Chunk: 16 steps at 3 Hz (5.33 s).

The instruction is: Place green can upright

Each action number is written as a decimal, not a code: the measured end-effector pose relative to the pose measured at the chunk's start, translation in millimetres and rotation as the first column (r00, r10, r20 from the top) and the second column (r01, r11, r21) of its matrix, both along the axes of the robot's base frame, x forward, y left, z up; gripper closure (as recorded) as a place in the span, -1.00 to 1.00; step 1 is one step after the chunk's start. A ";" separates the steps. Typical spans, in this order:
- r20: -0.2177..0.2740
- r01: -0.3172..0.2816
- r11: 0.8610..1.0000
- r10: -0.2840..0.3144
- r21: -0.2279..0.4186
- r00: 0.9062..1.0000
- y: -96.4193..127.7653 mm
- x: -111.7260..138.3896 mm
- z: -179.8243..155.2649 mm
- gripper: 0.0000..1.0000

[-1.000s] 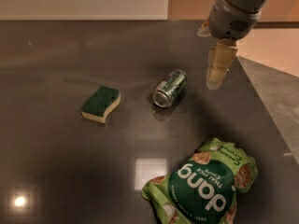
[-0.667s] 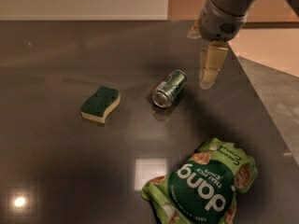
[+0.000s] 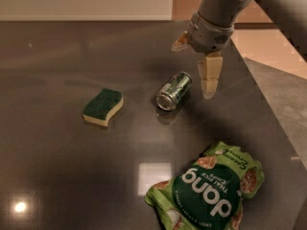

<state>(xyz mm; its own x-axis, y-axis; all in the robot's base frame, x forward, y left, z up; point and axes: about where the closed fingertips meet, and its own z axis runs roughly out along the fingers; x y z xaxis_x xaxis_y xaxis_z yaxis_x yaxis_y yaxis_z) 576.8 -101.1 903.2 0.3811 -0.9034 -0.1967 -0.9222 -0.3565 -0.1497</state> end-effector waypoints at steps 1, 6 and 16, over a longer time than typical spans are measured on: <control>0.006 -0.177 0.983 0.177 -0.048 0.984 11.3 -0.2 -12.2 -1.00; -0.003 -0.538 0.794 0.560 -0.282 0.829 15.6 -4.4 -59.2 -0.71; 0.328 -0.742 0.358 0.924 -0.567 0.195 44.0 13.1 22.3 1.00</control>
Offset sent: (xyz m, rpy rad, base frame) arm -0.0164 0.0097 -0.0342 -0.2235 0.0195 0.5227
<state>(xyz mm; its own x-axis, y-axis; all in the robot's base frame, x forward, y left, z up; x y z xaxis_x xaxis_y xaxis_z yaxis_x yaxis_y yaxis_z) 589.8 -57.1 925.5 0.8709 0.0552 0.4883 0.1807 -0.9600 -0.2138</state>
